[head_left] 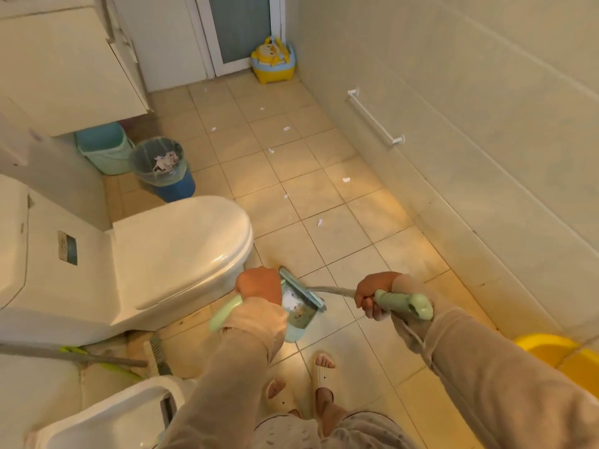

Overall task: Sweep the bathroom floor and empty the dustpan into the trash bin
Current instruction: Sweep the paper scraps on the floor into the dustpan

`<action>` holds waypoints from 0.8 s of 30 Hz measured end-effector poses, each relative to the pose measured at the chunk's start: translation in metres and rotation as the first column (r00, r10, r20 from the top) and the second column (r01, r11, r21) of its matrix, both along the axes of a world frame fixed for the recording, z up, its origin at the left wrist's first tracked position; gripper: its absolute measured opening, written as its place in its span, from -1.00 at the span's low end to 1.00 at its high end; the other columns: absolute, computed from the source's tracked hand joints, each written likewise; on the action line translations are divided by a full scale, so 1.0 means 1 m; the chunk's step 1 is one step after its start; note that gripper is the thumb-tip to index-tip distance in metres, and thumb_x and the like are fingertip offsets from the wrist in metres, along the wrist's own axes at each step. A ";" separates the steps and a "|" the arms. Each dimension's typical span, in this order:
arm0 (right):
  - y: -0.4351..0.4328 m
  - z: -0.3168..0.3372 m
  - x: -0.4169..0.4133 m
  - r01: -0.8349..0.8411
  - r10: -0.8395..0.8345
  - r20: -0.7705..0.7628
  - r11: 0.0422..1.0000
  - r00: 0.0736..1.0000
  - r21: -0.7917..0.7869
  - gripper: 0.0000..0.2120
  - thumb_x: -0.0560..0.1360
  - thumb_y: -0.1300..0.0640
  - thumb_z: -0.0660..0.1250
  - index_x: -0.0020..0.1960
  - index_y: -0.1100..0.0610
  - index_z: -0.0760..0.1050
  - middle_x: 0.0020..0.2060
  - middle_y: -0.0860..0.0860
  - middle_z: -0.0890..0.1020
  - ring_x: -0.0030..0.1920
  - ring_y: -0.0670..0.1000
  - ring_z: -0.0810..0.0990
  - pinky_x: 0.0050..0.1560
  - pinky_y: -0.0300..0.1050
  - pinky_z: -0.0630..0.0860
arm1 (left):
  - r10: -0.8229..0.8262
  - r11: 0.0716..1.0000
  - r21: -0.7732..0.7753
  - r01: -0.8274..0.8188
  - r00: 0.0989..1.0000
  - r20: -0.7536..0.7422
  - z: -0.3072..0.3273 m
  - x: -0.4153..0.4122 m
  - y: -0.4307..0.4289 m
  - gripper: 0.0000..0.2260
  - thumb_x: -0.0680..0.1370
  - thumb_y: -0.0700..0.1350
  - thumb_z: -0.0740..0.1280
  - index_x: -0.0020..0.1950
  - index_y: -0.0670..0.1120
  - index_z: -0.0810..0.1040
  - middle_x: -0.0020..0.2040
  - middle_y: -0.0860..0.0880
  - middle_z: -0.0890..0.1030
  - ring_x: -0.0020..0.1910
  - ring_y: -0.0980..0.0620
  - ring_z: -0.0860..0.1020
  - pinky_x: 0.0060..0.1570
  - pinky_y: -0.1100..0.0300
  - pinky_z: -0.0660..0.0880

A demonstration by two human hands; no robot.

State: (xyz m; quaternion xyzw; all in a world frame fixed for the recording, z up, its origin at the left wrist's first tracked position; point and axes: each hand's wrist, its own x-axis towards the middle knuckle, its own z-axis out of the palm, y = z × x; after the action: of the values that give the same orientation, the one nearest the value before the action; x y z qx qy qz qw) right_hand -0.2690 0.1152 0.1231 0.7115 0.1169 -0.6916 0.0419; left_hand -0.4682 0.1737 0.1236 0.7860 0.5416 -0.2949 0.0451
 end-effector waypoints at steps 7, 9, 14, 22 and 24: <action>-0.017 -0.016 -0.037 -0.333 0.303 0.231 0.938 0.924 0.100 -0.72 0.49 0.35 0.06 -0.38 0.19 0.23 -0.56 0.07 0.40 -0.55 -0.04 0.37 -0.51 -0.25 0.32 | -0.027 0.999 0.018 0.027 1.000 0.008 -0.003 -0.012 -0.007 -0.75 0.57 -0.23 0.19 0.20 -0.08 0.55 0.16 -0.02 0.62 0.16 -0.04 0.58 0.08 0.11 0.54; -0.021 -0.021 -0.049 -0.465 0.417 0.301 0.879 0.858 0.109 -0.77 0.50 0.33 0.12 -0.33 0.25 0.35 -0.35 0.11 0.47 -0.38 0.01 0.46 -0.42 -0.26 0.28 | -0.028 1.000 0.015 0.028 1.000 0.008 -0.004 -0.016 -0.008 -0.76 0.57 -0.24 0.20 0.17 -0.09 0.57 0.13 -0.02 0.64 0.14 -0.03 0.59 0.06 0.13 0.55; -0.050 -0.030 -0.076 -0.549 0.505 0.293 0.831 0.812 0.092 -0.60 0.55 0.31 0.13 0.36 0.41 0.35 0.33 0.24 0.48 0.11 0.09 0.60 -0.42 -0.26 0.40 | -0.049 0.999 0.018 0.049 0.999 0.019 -0.007 -0.016 -0.004 -0.76 0.57 -0.23 0.20 0.17 -0.10 0.56 0.15 -0.04 0.63 0.15 -0.06 0.59 0.07 0.10 0.54; -0.052 -0.022 -0.036 -0.007 -0.007 0.134 0.994 0.991 0.109 -0.72 0.45 0.37 0.10 -0.42 0.19 0.30 -0.73 0.02 0.41 -0.67 -0.06 0.39 -0.60 -0.37 0.31 | -0.094 0.995 0.052 0.091 0.994 0.057 -0.004 -0.003 0.017 -0.77 0.55 -0.23 0.22 0.16 -0.08 0.56 0.14 -0.04 0.62 0.14 -0.06 0.59 0.06 0.12 0.52; -0.050 -0.019 -0.019 0.097 -0.110 0.102 0.988 0.989 0.119 -0.71 0.47 0.37 0.08 -0.42 0.21 0.29 -0.78 0.02 0.38 -0.75 -0.06 0.36 -0.59 -0.40 0.32 | -0.092 0.994 0.068 0.088 0.994 0.059 -0.002 -0.005 0.029 -0.79 0.55 -0.17 0.25 0.15 -0.07 0.56 0.13 -0.03 0.63 0.13 -0.05 0.59 0.02 0.17 0.50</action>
State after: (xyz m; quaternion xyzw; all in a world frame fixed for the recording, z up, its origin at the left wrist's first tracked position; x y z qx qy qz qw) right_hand -0.2877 0.0651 0.1039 0.7542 0.1167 -0.6456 -0.0286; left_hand -0.4736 0.2023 0.1221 0.8193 0.5133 -0.2544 0.0229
